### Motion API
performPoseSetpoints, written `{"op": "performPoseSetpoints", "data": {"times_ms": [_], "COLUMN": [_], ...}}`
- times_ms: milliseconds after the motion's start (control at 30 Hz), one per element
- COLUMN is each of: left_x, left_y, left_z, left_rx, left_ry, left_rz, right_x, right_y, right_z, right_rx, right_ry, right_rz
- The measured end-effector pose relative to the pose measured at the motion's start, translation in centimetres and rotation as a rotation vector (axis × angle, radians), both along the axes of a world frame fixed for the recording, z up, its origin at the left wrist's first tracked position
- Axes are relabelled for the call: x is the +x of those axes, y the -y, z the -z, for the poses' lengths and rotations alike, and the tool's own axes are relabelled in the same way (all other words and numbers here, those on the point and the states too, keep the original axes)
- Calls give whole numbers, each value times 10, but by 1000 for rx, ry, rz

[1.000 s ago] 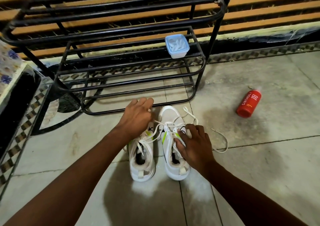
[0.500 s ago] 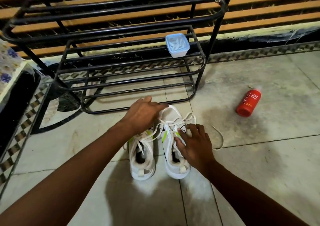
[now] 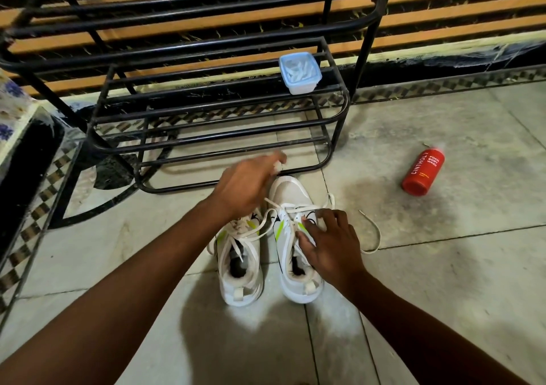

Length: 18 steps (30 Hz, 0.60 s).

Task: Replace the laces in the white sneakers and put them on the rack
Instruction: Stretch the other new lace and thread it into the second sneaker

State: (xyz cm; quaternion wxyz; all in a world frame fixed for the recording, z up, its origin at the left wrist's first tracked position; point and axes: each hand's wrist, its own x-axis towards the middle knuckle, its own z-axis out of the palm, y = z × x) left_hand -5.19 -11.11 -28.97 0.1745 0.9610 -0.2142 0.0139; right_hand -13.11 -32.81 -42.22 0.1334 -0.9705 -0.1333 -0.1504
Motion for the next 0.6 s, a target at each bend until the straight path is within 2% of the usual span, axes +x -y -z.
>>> {"op": "performPoseSetpoints", "data": {"times_ms": [33, 67, 100, 133, 167, 300, 400, 500, 600], "left_x": [-2, -3, -4, -5, -7, -18, -27, -26, -30], "left_y": [0, 1, 3, 3, 3, 1, 4, -1, 0], "left_z": [6, 10, 16, 18, 19, -1, -33, -54, -61], "left_rx": [264, 443, 506, 466, 334, -394, -770, -897, -861], "left_ry": [-43, -85, -105, -101, -84, -92, -113, -88, -110], "left_rz": [39, 67, 91, 102, 86, -144, -250, -296, -264], "right_x": [0, 0, 0, 0, 0, -1, 0, 0, 1], "right_y": [0, 0, 0, 0, 0, 1, 0, 0, 0], "right_z": [0, 0, -1, -1, -1, -1, -2, -3, -1], "right_rx": [0, 0, -1, -5, -7, -13, -15, -23, -25], "right_ry": [1, 1, -1, -5, -8, -9, -8, -20, -27], "right_rz": [0, 1, 2, 2, 1, -2, -11, -12, -3]}}
